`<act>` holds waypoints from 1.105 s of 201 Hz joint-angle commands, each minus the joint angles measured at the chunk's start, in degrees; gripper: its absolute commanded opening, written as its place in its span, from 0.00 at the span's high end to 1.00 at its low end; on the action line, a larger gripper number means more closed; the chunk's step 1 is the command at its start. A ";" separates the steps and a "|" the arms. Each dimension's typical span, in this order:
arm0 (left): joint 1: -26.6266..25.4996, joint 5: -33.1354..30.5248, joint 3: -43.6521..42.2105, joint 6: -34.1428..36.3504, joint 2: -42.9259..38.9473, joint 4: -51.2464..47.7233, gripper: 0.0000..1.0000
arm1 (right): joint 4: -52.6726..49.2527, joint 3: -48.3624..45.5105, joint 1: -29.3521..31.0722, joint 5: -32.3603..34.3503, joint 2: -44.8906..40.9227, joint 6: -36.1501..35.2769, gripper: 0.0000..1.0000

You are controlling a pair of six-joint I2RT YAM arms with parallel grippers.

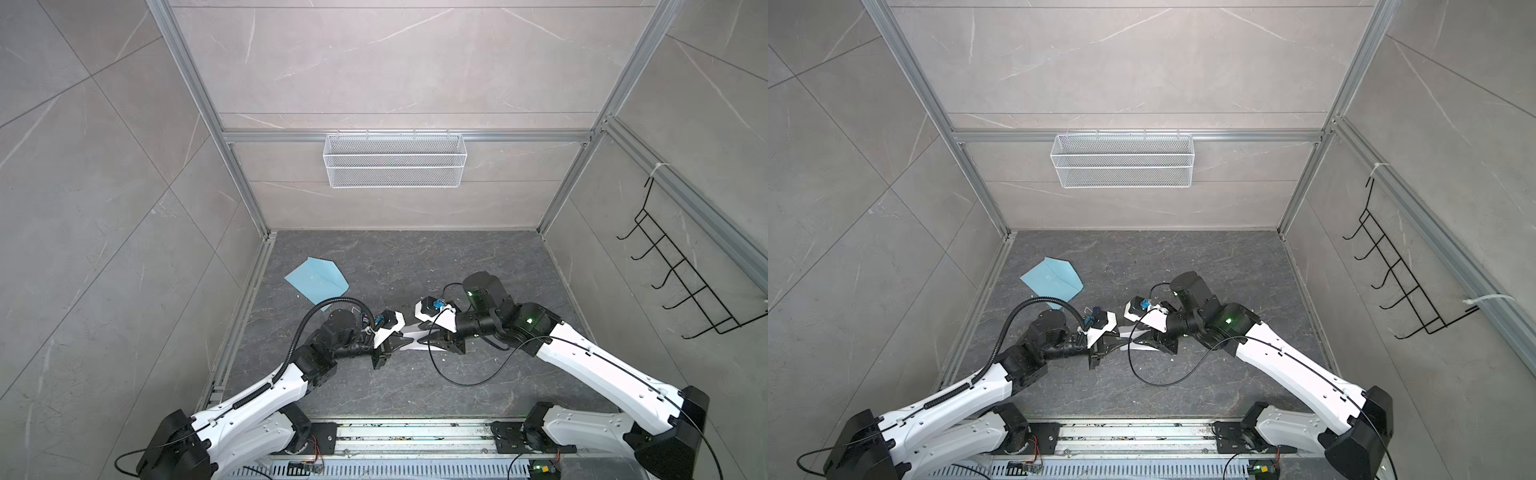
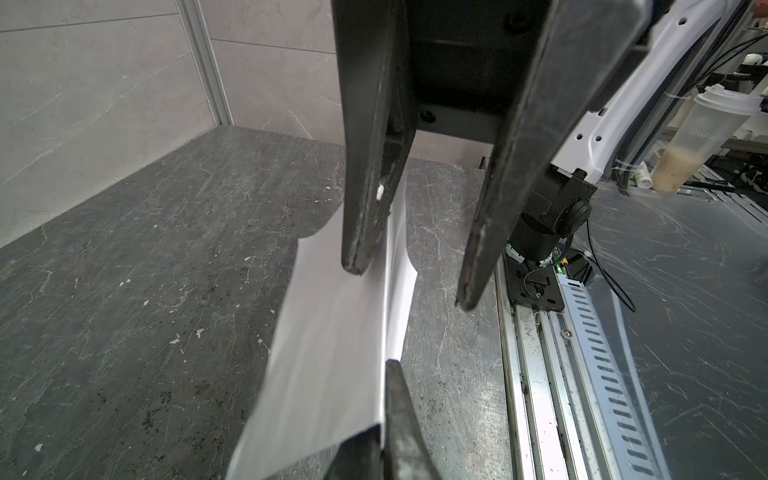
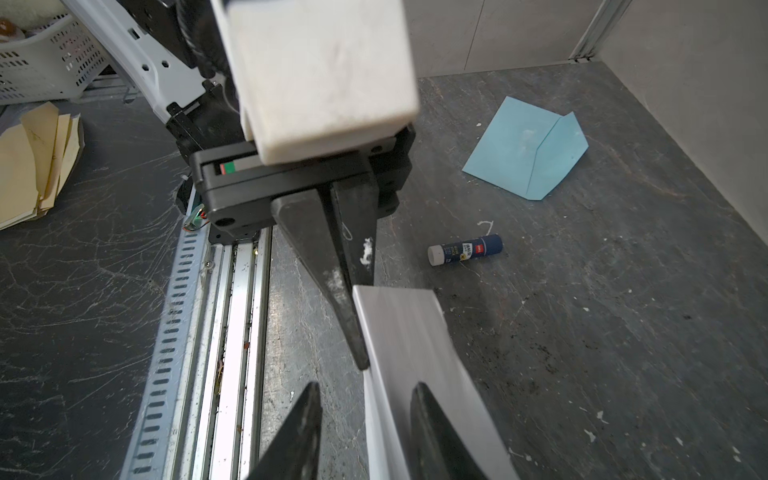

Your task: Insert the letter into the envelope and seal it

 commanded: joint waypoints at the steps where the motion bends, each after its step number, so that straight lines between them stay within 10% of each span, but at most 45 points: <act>1: 0.11 1.75 2.46 0.15 -1.37 0.21 1.00 | -0.51 2.34 0.67 -0.35 0.87 -0.76 0.70; 112: 0.10 -0.57 2.63 0.29 -2.50 -1.24 1.00 | -2.37 2.00 0.94 0.49 0.78 -1.65 1.00; 156: 0.09 -2.93 4.33 2.47 -6.46 -9.01 0.54 | -4.91 1.13 0.91 4.44 -2.27 -4.06 1.00; 222: 0.13 -2.19 6.17 4.45 -10.04 -12.97 0.38 | -5.11 -0.06 1.00 2.22 -4.07 -4.59 1.00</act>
